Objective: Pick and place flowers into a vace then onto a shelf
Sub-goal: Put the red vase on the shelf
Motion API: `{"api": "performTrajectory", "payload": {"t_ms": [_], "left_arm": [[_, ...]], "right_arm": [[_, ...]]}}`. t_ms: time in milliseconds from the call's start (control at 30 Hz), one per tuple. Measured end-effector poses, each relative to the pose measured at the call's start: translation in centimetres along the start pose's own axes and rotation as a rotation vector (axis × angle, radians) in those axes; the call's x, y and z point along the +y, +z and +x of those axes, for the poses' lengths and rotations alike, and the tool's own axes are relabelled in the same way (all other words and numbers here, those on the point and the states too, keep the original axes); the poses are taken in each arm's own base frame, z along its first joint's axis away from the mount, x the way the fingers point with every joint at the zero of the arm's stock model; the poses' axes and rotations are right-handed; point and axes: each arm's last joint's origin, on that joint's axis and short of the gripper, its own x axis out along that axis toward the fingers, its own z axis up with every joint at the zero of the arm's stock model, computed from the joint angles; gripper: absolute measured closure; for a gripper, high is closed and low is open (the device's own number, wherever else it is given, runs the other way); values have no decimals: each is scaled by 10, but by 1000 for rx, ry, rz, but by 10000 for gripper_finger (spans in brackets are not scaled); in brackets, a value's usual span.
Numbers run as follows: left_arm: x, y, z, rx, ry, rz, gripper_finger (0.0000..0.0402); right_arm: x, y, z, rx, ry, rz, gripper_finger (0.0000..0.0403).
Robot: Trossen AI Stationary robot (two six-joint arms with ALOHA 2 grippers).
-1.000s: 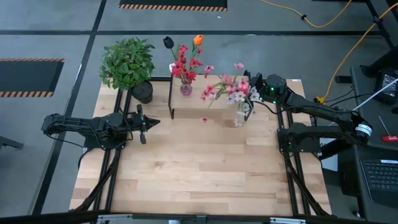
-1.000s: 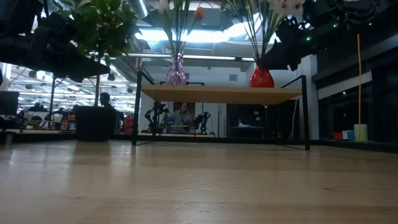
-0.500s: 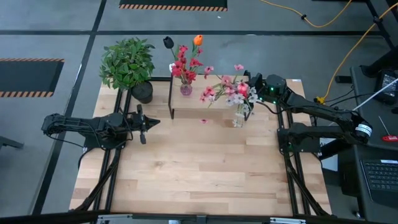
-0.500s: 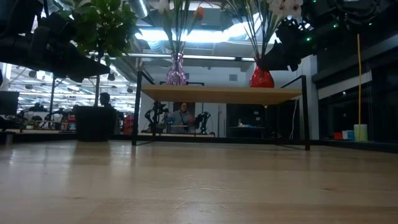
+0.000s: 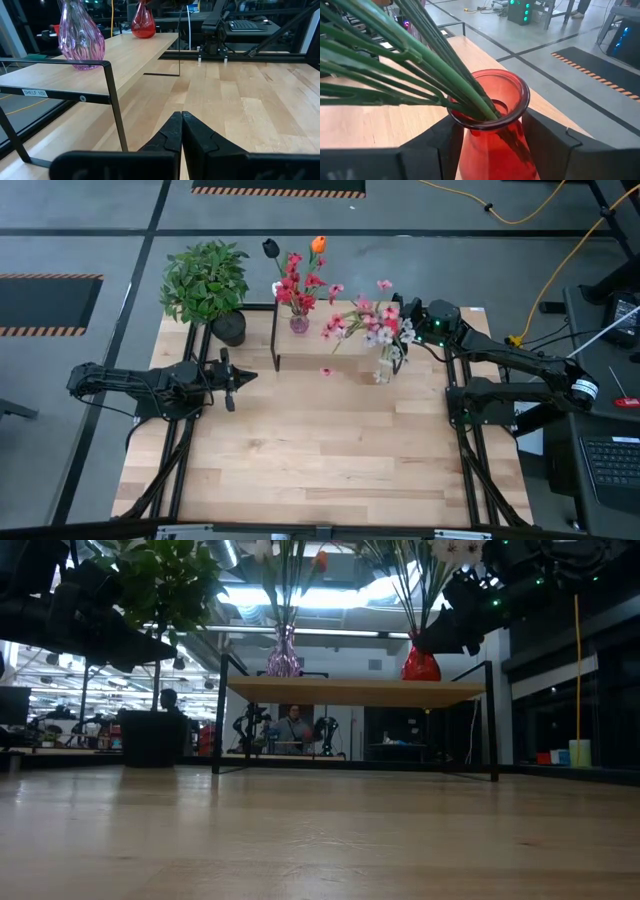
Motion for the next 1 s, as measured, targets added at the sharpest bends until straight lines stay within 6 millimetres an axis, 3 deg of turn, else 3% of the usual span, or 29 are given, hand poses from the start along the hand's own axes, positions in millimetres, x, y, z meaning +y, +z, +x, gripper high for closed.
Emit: {"api": "performTrajectory", "payload": {"t_ms": [1000], "left_arm": [[0, 0, 0, 0, -1, 0, 396]], "right_arm": [[0, -3, 0, 27, 0, 112, 202]]}}
